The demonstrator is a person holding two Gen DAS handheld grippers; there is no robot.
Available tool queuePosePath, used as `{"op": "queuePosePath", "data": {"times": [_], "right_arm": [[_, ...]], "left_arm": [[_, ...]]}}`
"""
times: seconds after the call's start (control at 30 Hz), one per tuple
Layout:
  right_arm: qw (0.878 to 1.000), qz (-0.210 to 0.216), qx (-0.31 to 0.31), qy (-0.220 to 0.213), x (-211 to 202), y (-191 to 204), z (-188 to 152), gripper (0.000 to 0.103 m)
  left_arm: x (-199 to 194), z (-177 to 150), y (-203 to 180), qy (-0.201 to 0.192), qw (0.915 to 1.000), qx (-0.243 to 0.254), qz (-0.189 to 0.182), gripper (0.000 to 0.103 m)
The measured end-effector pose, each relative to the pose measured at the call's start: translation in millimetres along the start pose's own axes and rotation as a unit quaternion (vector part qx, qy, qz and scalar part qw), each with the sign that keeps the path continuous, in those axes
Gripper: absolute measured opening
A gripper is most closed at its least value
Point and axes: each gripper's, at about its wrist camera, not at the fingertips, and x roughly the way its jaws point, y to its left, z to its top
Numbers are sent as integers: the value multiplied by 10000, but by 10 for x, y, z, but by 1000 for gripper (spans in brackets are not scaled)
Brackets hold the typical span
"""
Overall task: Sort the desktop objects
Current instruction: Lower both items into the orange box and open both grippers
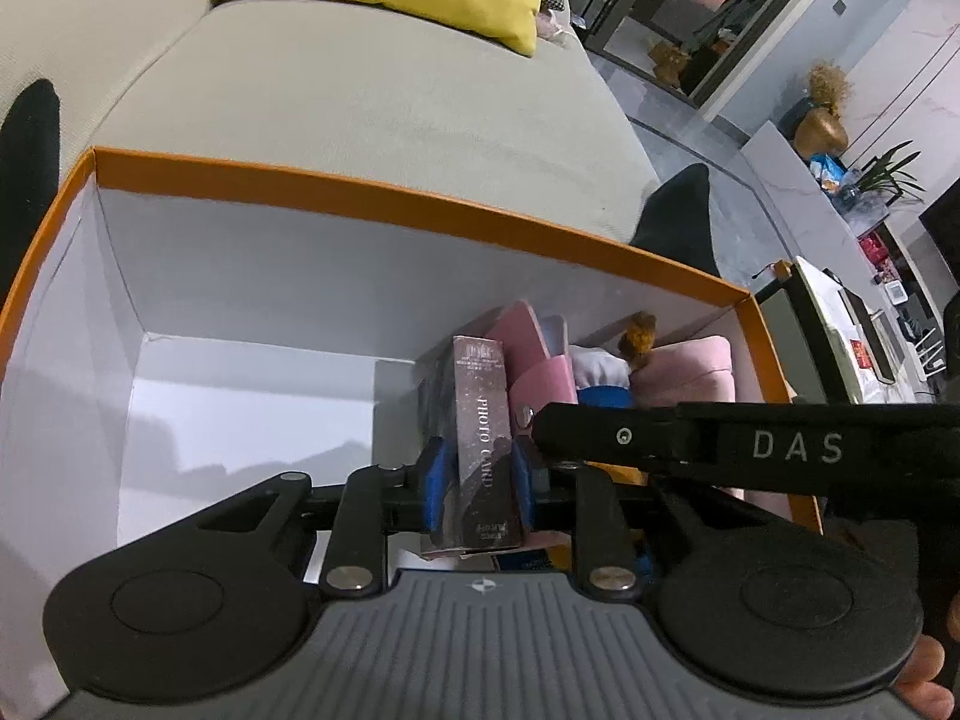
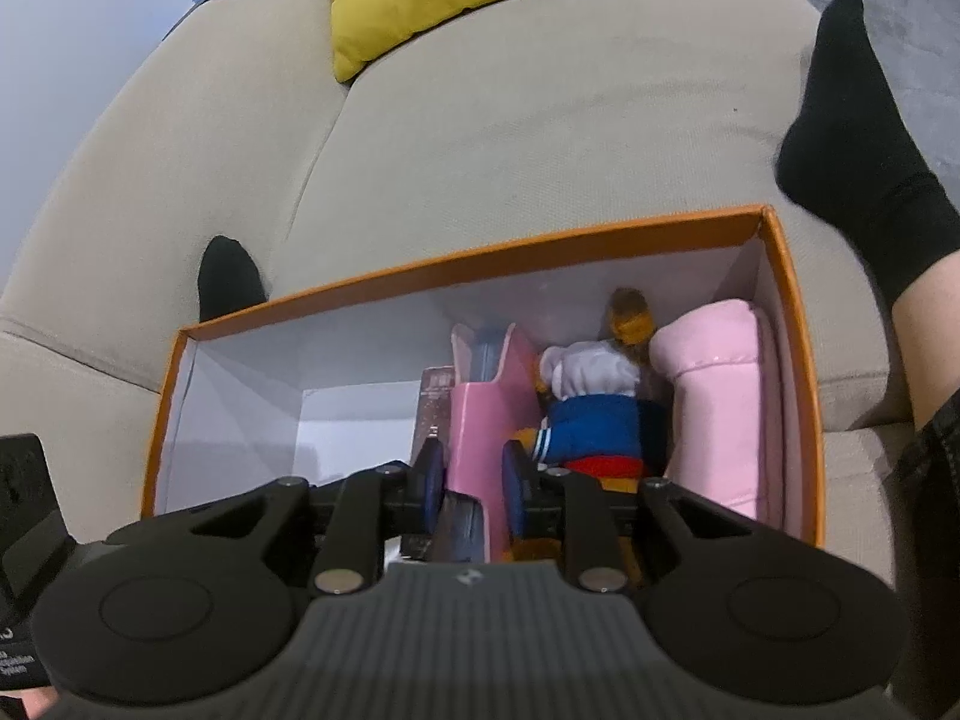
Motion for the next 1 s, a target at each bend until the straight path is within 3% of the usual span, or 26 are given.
{"op": "queuePosePath", "data": {"times": [0.13,0.27,0.37,0.87,1.0], "right_arm": [[9999,-19,-114,-69,-37,38,-7,25],[9993,-153,-290,-183,-101,84,-30,35],[9989,-204,-344,-249,-159,95,-49,36],[9899,-211,-1061,-918,-628,244,-342,49],[9871,-120,-1210,-1037,-756,275,-466,50]], "left_arm": [[-42,-33,4,-59,10000,-75,-17,26],[-68,-36,-10,-96,9999,-57,-2,26],[-133,-45,-30,-180,9998,-18,32,26],[-581,-278,-275,-793,9956,447,218,29],[-715,-354,-289,-1051,9926,434,422,30]]}}
